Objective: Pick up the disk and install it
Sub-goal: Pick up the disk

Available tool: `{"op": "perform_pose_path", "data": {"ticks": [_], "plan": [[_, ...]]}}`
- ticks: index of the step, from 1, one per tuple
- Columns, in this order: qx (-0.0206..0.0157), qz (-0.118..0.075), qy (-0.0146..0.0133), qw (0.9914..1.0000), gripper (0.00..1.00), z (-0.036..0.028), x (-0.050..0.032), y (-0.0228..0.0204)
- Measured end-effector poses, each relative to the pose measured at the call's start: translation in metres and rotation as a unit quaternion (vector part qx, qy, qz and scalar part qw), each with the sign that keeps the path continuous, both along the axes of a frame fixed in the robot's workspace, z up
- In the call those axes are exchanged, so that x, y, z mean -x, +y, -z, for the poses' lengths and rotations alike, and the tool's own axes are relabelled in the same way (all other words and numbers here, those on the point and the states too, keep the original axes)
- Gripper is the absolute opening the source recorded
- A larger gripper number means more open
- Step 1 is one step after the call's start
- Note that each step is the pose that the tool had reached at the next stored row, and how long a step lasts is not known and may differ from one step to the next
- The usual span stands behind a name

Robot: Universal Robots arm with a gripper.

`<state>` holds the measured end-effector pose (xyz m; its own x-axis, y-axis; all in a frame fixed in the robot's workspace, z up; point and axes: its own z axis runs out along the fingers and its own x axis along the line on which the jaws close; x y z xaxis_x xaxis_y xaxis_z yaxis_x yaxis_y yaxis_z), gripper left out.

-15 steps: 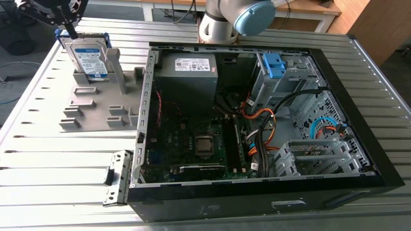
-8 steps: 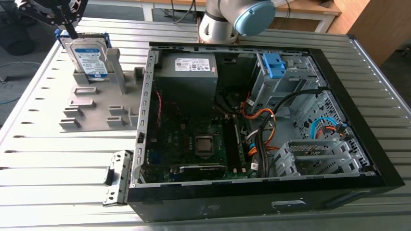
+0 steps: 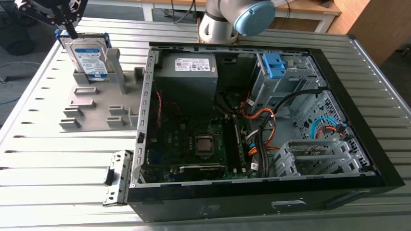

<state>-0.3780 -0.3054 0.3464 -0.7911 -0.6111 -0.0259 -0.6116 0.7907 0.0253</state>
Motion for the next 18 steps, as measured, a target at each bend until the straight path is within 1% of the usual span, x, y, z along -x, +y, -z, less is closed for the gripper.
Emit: {"op": "perform_pose_path", "data": {"ticks": [18], "plan": [[0.0, -0.026, 0.0, 0.99966, 0.11, 0.0, 0.0, 0.0]]}}
